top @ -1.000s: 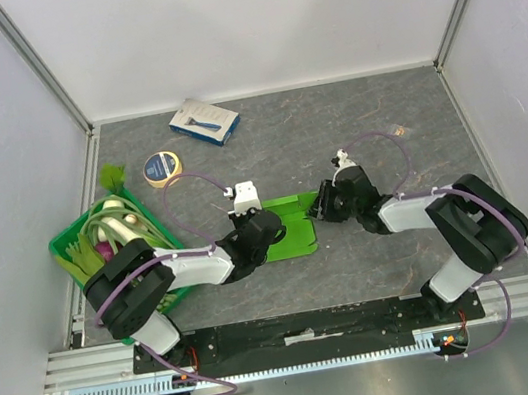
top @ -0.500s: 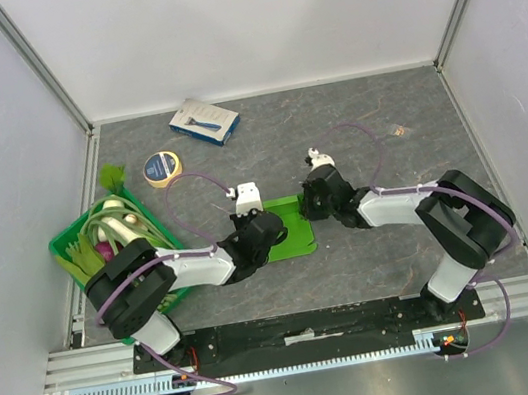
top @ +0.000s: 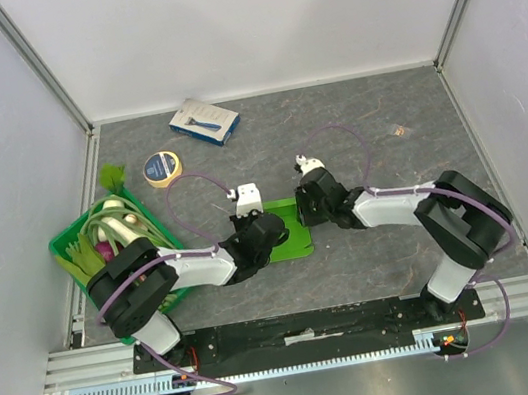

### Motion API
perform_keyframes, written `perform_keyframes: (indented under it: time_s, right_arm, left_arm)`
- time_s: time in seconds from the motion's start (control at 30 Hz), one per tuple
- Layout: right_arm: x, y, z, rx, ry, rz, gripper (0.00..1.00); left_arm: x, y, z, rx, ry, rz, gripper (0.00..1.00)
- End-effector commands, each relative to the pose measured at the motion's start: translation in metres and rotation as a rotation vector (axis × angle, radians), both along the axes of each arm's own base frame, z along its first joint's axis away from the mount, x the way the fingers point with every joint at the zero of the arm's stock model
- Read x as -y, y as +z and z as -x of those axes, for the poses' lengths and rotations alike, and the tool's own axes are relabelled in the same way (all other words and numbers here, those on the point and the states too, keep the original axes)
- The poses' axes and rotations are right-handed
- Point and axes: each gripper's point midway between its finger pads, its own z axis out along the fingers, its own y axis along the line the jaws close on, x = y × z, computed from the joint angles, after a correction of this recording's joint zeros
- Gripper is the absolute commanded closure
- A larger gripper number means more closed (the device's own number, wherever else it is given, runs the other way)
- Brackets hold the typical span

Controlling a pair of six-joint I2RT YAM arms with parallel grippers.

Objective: Fold the paper box

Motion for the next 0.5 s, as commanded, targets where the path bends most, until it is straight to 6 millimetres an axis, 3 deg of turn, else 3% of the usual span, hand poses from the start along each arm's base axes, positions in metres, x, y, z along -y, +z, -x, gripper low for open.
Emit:
perform_keyframes:
  time_s: [0.0, 0.03, 0.1, 0.23, 0.4, 0.47]
  right_arm:
    - [-0.026, 0.043, 0.018, 0.098, 0.173, -0.136, 0.63]
    - [-0.026, 0.047, 0.019, 0.116, 0.192, -0.145, 0.55]
    - [-0.028, 0.055, 0.022, 0.134, 0.221, -0.176, 0.54]
    - [-0.009, 0.052, 0.027, 0.094, 0.151, -0.185, 0.5]
    - [0.0, 0.054, 0.03, 0.086, 0.113, -0.212, 0.51]
    - [0.014, 0.052, 0.024, 0.099, 0.065, -0.151, 0.58]
  left_arm:
    - [0.022, 0.017, -0.001, 0.052, -0.018, 0.105, 0.98]
    - [0.021, 0.016, -0.001, 0.051, -0.017, 0.101, 0.98]
    - [0.019, 0.015, 0.0, 0.052, -0.011, 0.103, 0.98]
    - [0.017, 0.015, 0.0, 0.053, -0.011, 0.094, 0.98]
    - [0.02, 0.016, -0.001, 0.055, -0.017, 0.096, 0.98]
    - [0.02, 0.015, -0.001, 0.054, -0.022, 0.091, 0.98]
